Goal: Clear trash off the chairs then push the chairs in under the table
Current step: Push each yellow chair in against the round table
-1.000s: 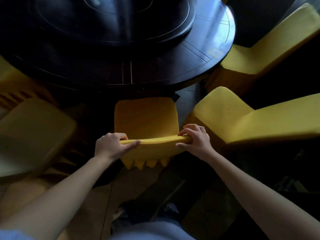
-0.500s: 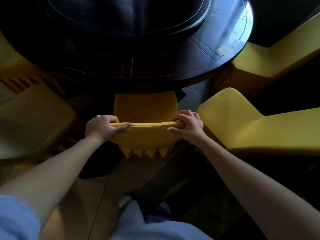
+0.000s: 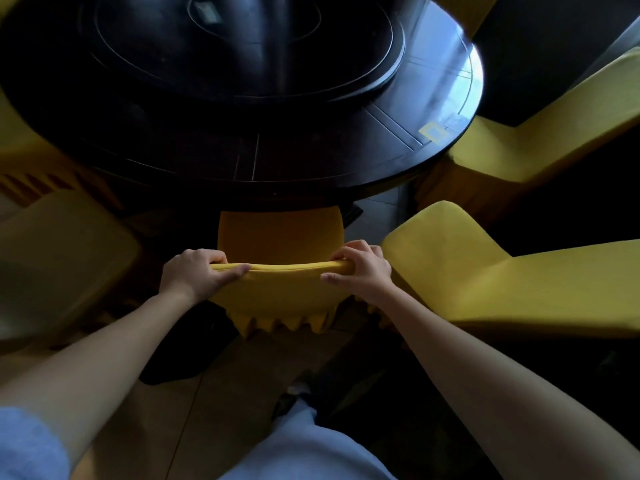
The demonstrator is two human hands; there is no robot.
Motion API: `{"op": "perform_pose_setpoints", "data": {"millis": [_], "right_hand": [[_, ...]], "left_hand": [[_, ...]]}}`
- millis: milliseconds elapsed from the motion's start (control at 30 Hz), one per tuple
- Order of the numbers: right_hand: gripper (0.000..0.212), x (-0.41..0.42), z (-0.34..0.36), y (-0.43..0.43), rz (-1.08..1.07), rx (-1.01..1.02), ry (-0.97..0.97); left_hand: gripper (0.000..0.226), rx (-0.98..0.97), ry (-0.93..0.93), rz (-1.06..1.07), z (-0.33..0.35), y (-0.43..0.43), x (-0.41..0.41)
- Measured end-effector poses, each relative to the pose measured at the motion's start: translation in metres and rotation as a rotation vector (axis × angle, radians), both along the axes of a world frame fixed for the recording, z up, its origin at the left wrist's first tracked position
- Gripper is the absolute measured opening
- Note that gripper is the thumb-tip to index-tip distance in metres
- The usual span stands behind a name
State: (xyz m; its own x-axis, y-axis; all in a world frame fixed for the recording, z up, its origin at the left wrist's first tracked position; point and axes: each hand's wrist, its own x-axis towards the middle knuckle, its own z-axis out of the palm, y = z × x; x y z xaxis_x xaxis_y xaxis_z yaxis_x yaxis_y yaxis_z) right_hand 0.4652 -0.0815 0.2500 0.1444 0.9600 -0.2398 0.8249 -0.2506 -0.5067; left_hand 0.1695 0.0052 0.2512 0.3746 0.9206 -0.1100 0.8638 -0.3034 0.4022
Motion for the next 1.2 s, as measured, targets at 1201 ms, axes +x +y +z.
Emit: {"op": "perform_pose_setpoints", "data": {"millis": [1201], "right_hand": [[0.059,0.222,0.047,-0.229,-0.677,0.201,-0.231]], "left_hand": [[0.073,0.06,-0.096,-1.051,0.036,-0.139,0.431]]}}
